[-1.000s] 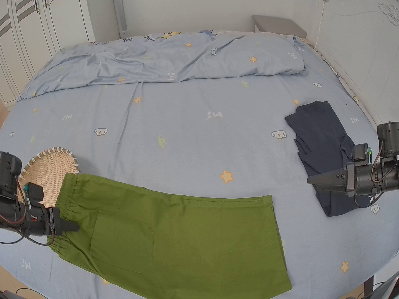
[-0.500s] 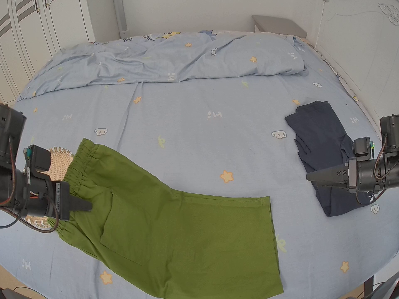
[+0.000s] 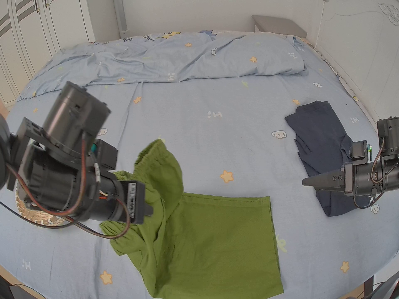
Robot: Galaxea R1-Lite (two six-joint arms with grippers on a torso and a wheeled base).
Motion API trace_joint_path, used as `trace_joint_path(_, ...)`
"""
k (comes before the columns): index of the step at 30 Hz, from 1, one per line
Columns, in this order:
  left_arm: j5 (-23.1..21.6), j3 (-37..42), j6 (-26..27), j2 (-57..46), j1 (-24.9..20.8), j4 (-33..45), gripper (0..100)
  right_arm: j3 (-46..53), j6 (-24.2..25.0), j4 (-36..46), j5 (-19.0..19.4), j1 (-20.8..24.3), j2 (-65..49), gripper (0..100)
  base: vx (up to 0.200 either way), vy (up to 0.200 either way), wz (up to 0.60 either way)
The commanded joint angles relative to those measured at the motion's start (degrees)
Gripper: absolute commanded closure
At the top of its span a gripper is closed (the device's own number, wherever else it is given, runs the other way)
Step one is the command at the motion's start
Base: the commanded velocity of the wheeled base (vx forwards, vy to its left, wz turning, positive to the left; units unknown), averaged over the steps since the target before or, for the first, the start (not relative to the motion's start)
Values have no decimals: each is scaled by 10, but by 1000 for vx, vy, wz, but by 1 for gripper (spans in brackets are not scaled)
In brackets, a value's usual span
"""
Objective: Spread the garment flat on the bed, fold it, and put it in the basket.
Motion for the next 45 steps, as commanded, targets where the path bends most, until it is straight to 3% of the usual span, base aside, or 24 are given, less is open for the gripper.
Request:
trace_joint_path(1,6,-25,-8,60,-38,-4,100,1,-1,-1,-1,2,6,0,0,0,0)
trace_joint_path(13,13,-37,-118,126,-136,-88,100,6,-1,-1,-1,1,6,0,0,0,0)
trace_joint_path(28,11,-49,-159,167,-167,-121,100,6,-1,-1,-1,2,6,0,0,0,0)
trace_joint_path(29,12,-49,-162,172,-172,-127,0,6,-1,-1,-1,2,6,0,0,0,0)
trace_joint_path(45,3,-46,-191,175,-163,-183,0,7,-1,-1,-1,13,6,0,0,0,0)
